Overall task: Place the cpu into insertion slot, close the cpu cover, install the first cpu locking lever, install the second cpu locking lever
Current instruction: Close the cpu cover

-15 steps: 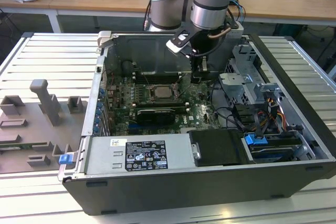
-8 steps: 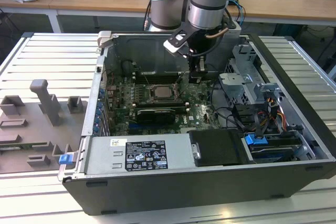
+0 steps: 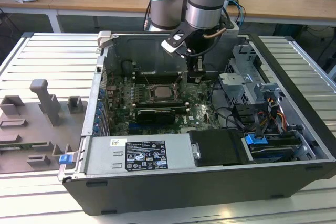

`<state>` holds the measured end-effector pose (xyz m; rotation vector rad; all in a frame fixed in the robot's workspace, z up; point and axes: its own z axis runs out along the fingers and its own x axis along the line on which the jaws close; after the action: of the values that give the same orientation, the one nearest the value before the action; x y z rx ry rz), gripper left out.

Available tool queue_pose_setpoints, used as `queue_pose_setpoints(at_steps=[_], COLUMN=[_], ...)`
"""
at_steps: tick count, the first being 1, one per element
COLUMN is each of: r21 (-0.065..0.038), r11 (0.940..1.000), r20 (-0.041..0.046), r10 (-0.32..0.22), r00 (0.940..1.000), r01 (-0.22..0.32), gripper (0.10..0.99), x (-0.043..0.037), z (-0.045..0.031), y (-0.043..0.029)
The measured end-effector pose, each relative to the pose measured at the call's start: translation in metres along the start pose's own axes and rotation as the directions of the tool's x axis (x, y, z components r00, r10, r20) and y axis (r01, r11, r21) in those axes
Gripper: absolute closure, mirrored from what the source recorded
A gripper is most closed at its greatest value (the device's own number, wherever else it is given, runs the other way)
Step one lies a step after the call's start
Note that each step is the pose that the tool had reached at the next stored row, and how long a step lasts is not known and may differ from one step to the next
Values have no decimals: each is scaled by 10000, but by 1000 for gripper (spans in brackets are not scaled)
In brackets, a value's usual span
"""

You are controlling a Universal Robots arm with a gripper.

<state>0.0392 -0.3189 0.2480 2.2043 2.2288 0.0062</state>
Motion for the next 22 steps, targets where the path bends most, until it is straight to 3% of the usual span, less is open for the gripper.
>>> queue_pose_setpoints(at_steps=[22], r21=[0], r11=[10000], r20=[-1], r10=[2], r00=[10000], r01=[-2], gripper=[980], x=[3], z=[1], y=[-254])
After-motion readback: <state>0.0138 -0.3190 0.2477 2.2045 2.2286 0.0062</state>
